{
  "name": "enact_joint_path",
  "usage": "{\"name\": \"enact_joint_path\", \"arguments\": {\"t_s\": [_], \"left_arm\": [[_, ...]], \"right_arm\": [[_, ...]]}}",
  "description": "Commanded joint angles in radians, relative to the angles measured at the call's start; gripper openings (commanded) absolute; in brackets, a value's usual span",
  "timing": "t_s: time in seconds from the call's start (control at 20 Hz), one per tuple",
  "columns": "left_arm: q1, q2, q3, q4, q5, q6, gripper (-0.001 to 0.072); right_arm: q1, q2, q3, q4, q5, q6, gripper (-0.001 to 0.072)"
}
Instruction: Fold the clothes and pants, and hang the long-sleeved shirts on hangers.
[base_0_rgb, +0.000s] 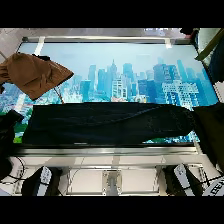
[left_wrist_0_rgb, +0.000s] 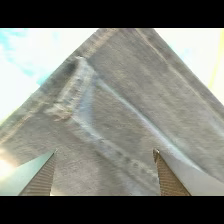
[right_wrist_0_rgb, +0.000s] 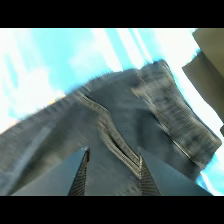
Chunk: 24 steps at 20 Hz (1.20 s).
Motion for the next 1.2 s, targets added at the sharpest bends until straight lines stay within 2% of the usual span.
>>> {"name": "enact_joint_path", "arguments": {"t_s": [0.0, 0.2, 0.3, 0.35, 0.4, 0.45, 0.6, 0.75, 0.8, 0.85, 0.9, 1.15], "left_arm": [[0.04, -0.122, 0.035, 0.058, -0.092, -0.003, 0.0705], [0.053, -0.303, 0.035, 0.042, -0.039, 0.014, 0.0704], [0.054, -0.361, 0.035, 0.038, 0.003, 0.064, 0.0703], [0.055, -0.387, 0.035, 0.016, 0.026, 0.089, 0.068], [0.056, -0.412, 0.035, -0.017, 0.045, 0.124, 0.0621], [0.056, -0.435, 0.035, -0.053, 0.058, 0.143, 0.0607], [0.055, -0.499, 0.036, -0.155, 0.077, 0.196, 0.0607], [0.054, -0.534, 0.036, -0.18, 0.095, 0.196, 0.0604], [0.054, -0.536, 0.036, -0.183, 0.102, 0.196, 0.0494], [0.055, -0.534, 0.039, -0.196, 0.114, 0.195, 0.0212], [0.056, -0.529, 0.051, -0.21, 0.126, 0.195, 0.0031], [0.053, -0.519, 0.224, -0.315, 0.135, 0.19, 0.002]], "right_arm": [[0.007, 0.01, 0.046, 0.116, 0.029, 0.013, 0.0357], [0.041, 0.01, 0.046, 0.121, 0.07, 0.035, 0.0357], [0.054, 0.01, 0.046, 0.126, 0.073, 0.042, 0.0357], [0.06, 0.01, 0.046, 0.132, 0.075, 0.043, 0.0357], [0.066, 0.01, 0.046, 0.135, 0.075, 0.043, 0.0357], [0.072, 0.01, 0.046, 0.137, 0.075, 0.044, 0.0357], [0.074, 0.011, 0.046, 0.143, 0.076, 0.054, 0.0357], [0.074, 0.011, 0.046, 0.143, 0.076, 0.059, 0.0357], [0.074, 0.011, 0.046, 0.143, 0.076, 0.059, 0.0356], [0.074, 0.011, 0.046, 0.143, 0.076, 0.059, 0.0356], [0.074, 0.011, 0.046, 0.143, 0.076, 0.06, 0.0356], [0.074, 0.011, 0.046, 0.143, 0.056, 0.061, 0.0355]]}}
